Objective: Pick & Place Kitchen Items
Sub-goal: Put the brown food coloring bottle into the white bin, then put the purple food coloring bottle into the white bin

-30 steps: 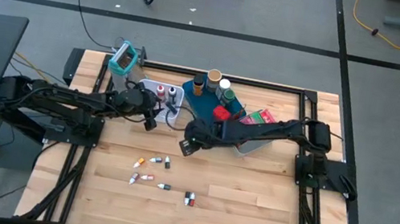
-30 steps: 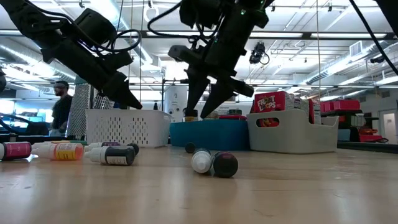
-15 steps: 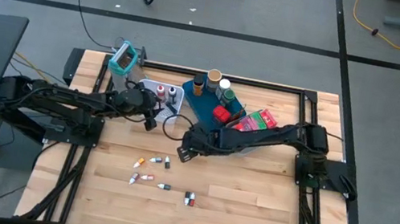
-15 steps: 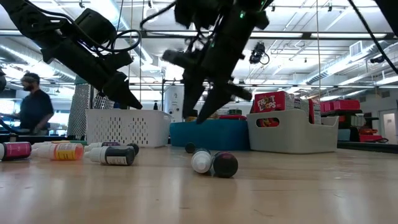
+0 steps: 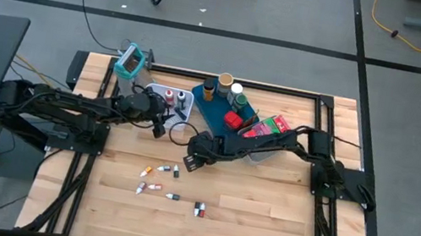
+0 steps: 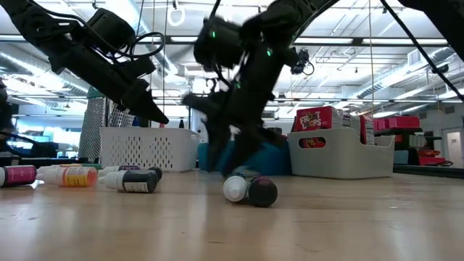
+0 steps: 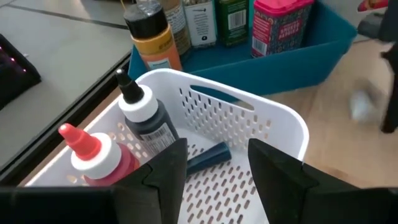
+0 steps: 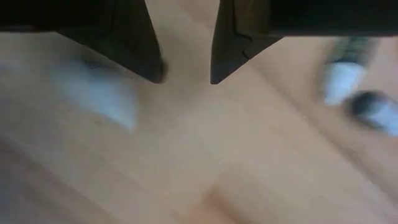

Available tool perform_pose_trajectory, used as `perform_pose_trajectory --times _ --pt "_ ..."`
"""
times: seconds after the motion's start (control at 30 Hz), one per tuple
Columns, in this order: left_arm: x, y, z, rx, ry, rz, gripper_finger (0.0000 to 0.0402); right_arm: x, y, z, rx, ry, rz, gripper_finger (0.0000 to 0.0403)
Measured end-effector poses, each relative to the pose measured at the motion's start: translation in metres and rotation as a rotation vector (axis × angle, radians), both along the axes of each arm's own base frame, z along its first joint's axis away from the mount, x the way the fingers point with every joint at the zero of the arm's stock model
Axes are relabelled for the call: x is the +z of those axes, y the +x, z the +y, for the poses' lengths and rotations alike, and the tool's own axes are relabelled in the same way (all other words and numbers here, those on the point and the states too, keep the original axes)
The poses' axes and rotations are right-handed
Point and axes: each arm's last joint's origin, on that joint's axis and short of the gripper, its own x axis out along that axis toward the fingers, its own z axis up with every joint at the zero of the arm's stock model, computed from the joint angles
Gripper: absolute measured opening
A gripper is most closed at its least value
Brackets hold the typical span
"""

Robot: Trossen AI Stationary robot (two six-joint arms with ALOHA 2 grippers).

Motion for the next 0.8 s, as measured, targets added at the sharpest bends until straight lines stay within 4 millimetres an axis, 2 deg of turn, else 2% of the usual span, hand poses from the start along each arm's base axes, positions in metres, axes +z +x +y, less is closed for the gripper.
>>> perform_pose_trajectory --times 0.1,0.23,0.37,0.43,0.63,0.73,0.8 --pt "0.0 0.0 0.0 -0.001 0.002 0.001 0.0179 0.001 0.002 -0.001 0.021 -0.011 -0.016 0.0141" --pt "0.0 0.0 0.0 -0.005 0.019 0.012 0.0179 0.007 0.006 0.0 0.131 -0.029 -0.07 0.0127" --pt "0.0 0.0 0.0 -0.007 0.022 0.014 0.0179 0.024 0.004 0.0 0.213 -0.044 -0.104 0.0116" --pt "0.0 0.0 0.0 -0.012 0.02 0.01 0.0179 0.028 -0.002 0.001 0.26 -0.044 -0.056 0.0114" --pt "0.0 0.001 -0.001 -0.031 0.011 0.004 0.0179 0.044 -0.021 0.006 0.422 -0.091 0.068 0.0126" --pt "0.001 0.001 -0.001 -0.027 0.001 -0.007 0.0179 0.044 -0.018 0.01 0.362 -0.066 0.035 0.0136" --pt "0.001 0.002 -0.002 -0.07 -0.015 -0.017 0.0179 0.044 -0.013 0.014 0.403 -0.088 -0.007 0.0143"
